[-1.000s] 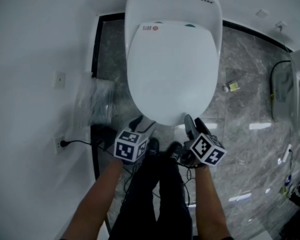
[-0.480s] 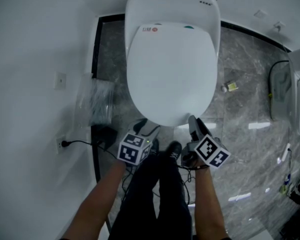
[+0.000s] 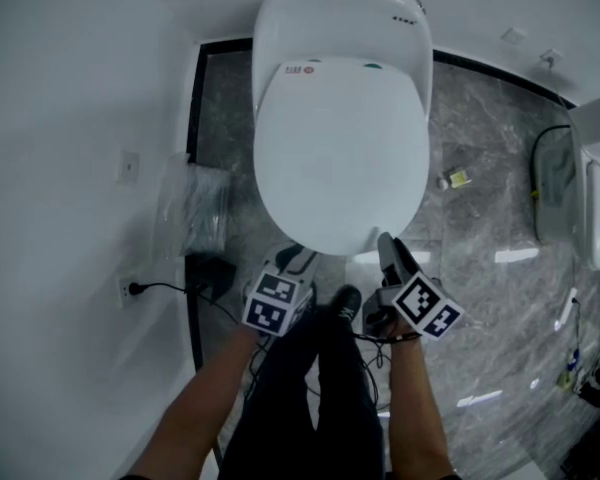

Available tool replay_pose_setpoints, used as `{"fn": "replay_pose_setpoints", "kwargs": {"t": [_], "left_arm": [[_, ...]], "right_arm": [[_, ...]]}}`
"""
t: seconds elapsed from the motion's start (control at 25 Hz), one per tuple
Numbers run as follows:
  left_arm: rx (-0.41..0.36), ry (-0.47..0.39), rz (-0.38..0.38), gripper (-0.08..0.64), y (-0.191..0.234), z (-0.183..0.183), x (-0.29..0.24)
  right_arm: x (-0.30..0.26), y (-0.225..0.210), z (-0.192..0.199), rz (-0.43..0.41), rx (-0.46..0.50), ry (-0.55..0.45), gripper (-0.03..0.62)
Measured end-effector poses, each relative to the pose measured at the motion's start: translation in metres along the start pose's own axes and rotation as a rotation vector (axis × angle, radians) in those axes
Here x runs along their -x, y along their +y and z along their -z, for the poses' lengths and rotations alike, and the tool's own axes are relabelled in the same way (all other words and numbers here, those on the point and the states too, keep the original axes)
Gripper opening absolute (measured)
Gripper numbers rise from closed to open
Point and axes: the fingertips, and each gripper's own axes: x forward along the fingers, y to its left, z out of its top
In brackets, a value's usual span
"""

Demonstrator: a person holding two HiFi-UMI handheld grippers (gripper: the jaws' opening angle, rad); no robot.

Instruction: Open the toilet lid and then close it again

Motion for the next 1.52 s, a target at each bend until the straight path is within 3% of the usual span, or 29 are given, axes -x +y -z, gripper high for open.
{"fn": "replay_pose_setpoints", "kwargs": {"t": [0.32,0.84,1.12,1.52], "left_arm": [[-0.005,-0.055,0.000,0.110,-0.009,-0.037,0.026],[-0.022,-0.162,-0.045,0.015,-0.006,-0.130,0.073],[0.004,-0.213,-0.045,0.009,-0.002,-0.183,0.088],[-0.038,-0.267,-0.055,0.009,-0.002,-0.254,0.105]], "right_arm": [[0.020,0.027,-0.021,-0.021,0.103,0.028,0.163],[0.066,0.093,-0.058,-0.042,0.311,0.009,0.021],[0.084,0.131,-0.080,-0.026,0.481,-0.007,0.011],[0.087,0.171,-0.117,-0.029,0.591,-0.026,0.012]]}}
